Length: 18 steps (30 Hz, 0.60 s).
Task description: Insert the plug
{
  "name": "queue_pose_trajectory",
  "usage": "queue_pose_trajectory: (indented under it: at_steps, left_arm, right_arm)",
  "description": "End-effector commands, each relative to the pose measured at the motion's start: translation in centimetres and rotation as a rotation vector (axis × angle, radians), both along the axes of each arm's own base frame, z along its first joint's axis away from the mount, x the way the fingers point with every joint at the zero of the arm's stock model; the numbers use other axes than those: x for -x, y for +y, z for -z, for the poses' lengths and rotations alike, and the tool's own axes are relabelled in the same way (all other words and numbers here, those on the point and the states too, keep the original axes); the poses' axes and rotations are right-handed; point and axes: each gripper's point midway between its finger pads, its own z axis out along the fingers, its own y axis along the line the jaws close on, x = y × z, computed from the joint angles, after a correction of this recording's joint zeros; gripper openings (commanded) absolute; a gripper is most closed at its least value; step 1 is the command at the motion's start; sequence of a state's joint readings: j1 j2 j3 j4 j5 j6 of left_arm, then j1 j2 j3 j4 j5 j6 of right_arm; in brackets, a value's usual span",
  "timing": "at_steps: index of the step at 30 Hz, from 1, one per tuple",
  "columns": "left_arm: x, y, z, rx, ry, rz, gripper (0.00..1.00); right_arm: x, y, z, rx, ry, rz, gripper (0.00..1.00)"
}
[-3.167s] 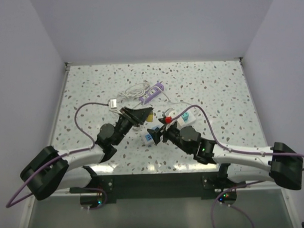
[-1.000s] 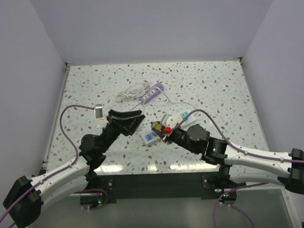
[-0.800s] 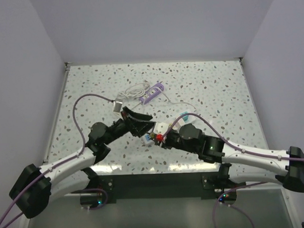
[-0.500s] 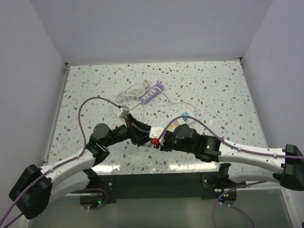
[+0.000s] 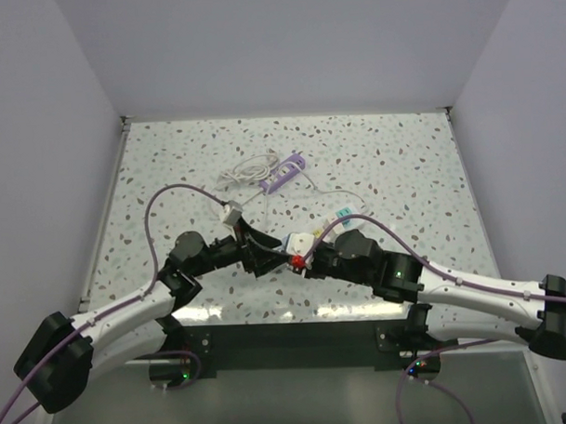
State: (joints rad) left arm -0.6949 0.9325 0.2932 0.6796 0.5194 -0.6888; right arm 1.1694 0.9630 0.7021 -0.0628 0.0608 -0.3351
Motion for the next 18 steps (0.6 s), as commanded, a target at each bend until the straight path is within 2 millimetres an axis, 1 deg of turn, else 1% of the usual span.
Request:
queue_pose_trajectory:
  at_steps: [1,4,6,7,9,10,11,18]
  left_arm:
    - [0.3,-0.3,-0.3,0.001,-0.037,0.041,0.74]
    - [0.9,-0.6,-0.5,0.026,-0.031,0.077,0.74]
    - [1.2,-0.7,-0.4,0.036,-0.015,0.092,0.74]
    - [1.6,-0.8,-0.8,0.055,-0.029,0.116,0.74]
    - [2.0,-1.0,-0.5,0.067,-0.004,0.143,0.74]
    - [2.3,-1.0,-0.9,0.083,-0.017,0.164,0.74]
    - [2.4,-1.1,-0.6,0.082,-0.005,0.170,0.74]
    - [3.7,-1.6,-0.4,0.086,0.006,0.217,0.73]
  right_arm:
    - [-0.4,0.3,-2.0,-0.035,-0.037,0.001,0.00]
    - [-0.4,0.6,-1.7,-0.021,-0.034,0.000,0.00]
    - [-0.6,0.7,-1.5,-0.008,-0.032,0.002,0.00]
    - [-0.6,0.8,-1.4,-0.005,-0.031,0.000,0.00]
    - [-0.7,0.8,-1.3,0.000,-0.028,0.003,0.00]
    - [-0.7,0.8,-1.4,0.001,-0.029,0.003,0.00]
    - [-0.7,0.8,-1.4,-0.001,-0.029,0.003,0.00]
    - [-0.8,0.5,-2.1,-0.013,-0.046,0.015,0.00]
